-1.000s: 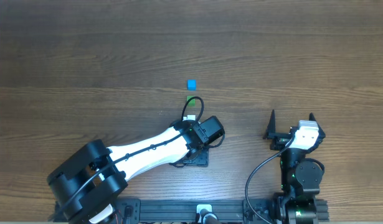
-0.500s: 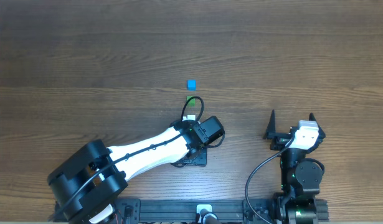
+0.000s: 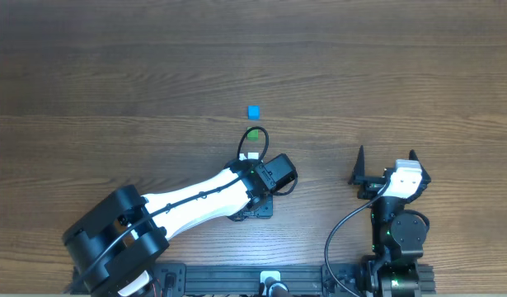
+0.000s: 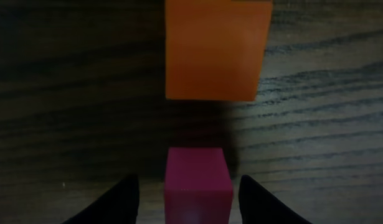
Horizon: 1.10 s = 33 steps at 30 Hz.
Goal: Stack Cubes
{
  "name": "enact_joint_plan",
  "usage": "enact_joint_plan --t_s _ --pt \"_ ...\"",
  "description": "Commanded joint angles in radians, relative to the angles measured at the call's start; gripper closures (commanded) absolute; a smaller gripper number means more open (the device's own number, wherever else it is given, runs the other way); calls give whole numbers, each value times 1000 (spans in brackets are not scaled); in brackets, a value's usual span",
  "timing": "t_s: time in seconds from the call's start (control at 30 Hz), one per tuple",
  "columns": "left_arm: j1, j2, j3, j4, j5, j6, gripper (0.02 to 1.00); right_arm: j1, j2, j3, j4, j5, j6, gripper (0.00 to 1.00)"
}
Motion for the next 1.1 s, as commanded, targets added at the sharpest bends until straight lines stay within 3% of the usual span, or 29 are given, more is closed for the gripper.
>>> enact_joint_plan --t_s 0.03,0.57,0.7,1.1 --pt "-4 10 -6 3 -23 -19 514 6 -9 -5 -3 -10 -1 9" --pt "-4 10 -6 10 -23 -18 838 6 -9 -5 -3 -10 -1 7" --pt "-4 9 1 10 -22 -18 978 6 -9 -5 -3 -10 -1 7" --pt "68 -55 266 -214 -52 85 978 6 -9 -5 -3 -10 -1 7"
